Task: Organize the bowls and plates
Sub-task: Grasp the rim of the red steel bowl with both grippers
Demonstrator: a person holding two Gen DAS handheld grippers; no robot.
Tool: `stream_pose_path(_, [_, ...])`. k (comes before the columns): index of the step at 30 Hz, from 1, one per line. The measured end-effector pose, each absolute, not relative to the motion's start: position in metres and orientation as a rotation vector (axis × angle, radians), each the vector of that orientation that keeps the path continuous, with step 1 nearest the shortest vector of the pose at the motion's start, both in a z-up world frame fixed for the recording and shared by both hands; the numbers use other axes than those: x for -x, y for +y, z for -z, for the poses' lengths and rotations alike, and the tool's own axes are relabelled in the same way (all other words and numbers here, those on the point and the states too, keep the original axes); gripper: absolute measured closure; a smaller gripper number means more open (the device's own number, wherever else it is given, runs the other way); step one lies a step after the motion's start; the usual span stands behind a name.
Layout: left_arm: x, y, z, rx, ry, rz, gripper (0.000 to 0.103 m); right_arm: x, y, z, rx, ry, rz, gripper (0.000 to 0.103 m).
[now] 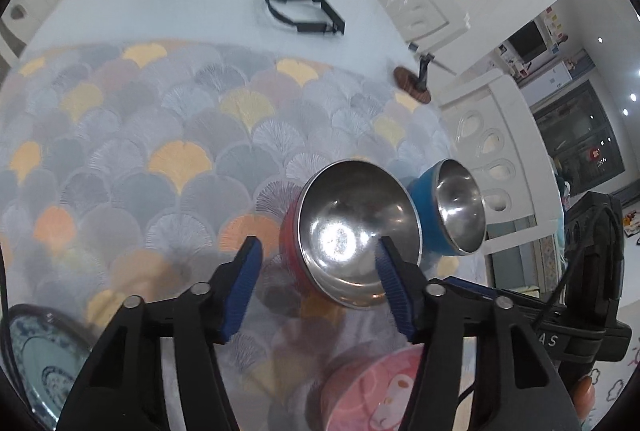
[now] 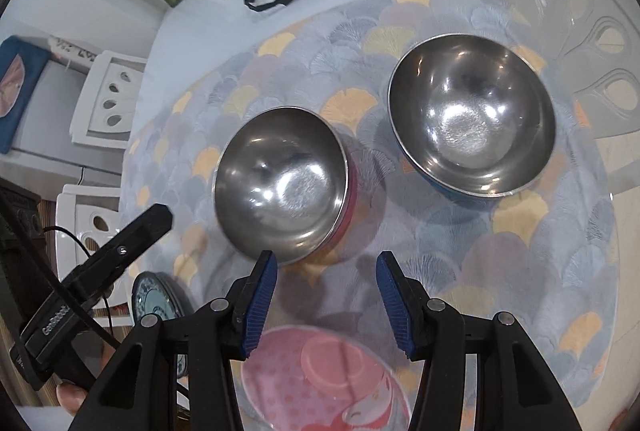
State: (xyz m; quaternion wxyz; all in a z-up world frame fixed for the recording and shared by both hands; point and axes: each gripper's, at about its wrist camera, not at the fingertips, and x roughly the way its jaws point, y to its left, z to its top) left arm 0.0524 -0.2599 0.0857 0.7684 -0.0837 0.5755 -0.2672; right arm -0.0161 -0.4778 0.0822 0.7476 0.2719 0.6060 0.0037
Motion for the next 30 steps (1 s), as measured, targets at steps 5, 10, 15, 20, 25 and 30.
stream_pose_path(5, [-0.063,-0.27,-0.065,0.173,1.297,0.588,0.061,0.001,-0.477,-0.068,-0.589,1.353,-0.015,0.055])
stream_pose_path(10, [-0.069,-0.274,-0.053,0.165,1.323,0.588,0.069,-0.01,-0.477,-0.057,-0.582,1.372,-0.016,0.058])
stream_pose_path(15, [-0.075,-0.275,-0.045,0.163,1.339,0.585,0.078,-0.017,-0.477,-0.048,-0.579,1.388,-0.019,0.063])
stream_pose_path(20, [-0.075,-0.277,-0.04,0.154,1.344,0.577,0.083,-0.02,-0.475,-0.041,-0.566,1.396,-0.028,0.076])
stream_pose_path(25, [-0.077,-0.277,-0.037,0.162,1.35,0.575,0.084,-0.021,-0.475,-0.04,-0.537,1.393,-0.023,0.082])
stream_pose_path(30, [-0.077,-0.28,-0.034,0.153,1.353,0.571,0.084,-0.022,-0.476,-0.037,-0.524,1.392,-0.027,0.083])
